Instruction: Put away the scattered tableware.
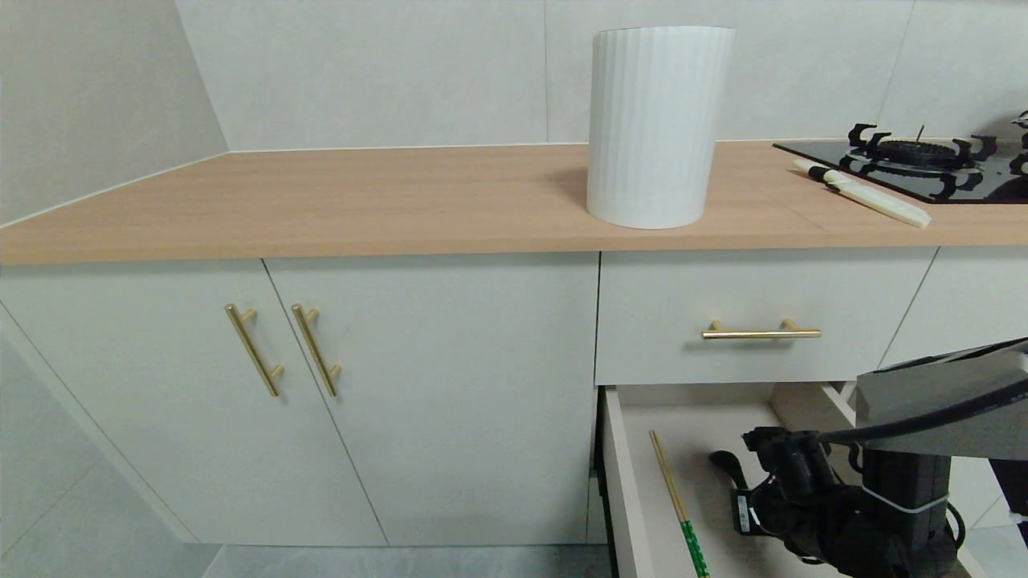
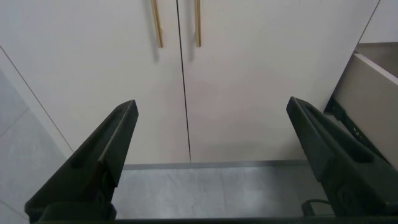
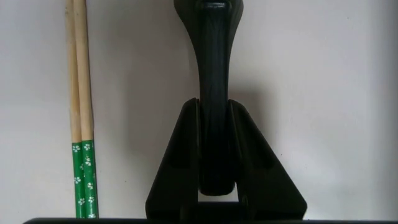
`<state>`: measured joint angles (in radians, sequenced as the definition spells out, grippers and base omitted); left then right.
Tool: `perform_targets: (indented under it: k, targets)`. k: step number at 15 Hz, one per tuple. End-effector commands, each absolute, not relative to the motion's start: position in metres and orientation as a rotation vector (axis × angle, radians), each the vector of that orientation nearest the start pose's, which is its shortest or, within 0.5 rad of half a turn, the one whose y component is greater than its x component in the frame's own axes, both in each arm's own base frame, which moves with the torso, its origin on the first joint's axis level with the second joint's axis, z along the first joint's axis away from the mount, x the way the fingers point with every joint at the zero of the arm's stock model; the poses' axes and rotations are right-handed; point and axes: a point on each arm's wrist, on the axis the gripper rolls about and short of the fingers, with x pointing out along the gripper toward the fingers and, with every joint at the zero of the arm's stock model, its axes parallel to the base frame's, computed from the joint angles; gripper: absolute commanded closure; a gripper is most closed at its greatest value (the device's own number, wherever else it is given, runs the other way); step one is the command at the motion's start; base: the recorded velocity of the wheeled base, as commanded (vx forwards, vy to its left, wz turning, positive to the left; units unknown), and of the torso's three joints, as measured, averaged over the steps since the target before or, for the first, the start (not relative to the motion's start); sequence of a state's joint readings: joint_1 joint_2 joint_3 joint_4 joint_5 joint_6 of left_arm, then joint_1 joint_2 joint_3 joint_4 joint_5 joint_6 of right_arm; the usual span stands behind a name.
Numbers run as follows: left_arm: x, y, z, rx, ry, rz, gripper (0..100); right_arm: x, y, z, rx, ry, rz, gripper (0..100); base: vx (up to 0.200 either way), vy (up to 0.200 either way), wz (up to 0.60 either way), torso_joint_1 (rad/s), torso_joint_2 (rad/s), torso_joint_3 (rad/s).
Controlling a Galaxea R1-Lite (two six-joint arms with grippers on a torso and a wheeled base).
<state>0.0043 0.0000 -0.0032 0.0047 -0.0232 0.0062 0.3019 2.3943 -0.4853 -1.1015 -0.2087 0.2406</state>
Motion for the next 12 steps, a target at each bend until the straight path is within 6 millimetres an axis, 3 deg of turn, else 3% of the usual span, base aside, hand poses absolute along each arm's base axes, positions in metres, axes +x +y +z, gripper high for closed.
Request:
perform_targets:
  k: [1, 9, 12]
  targets:
    - [-0.023, -0.001, 0.076, 0.006, 0.001, -0.018, 0, 0.291, 0.086, -0.060, 0.024, 0.787, -0.006, 0, 0.000, 0.000, 0.00, 0.000, 0.00, 0.000]
    - [-0.023, -0.001, 0.076, 0.006, 0.001, -0.018, 0, 0.291, 0.086, -0.054, 0.028, 0.769, -0.007, 0, 0.000, 0.000, 0.00, 0.000, 0.00, 0.000]
    - [-0.023, -0.001, 0.076, 0.006, 0.001, -0.018, 0, 0.280, 0.084, -0.001, 0.049, 0.669, 0.004, 0, 0.000, 0.000, 0.00, 0.000, 0.00, 0.000]
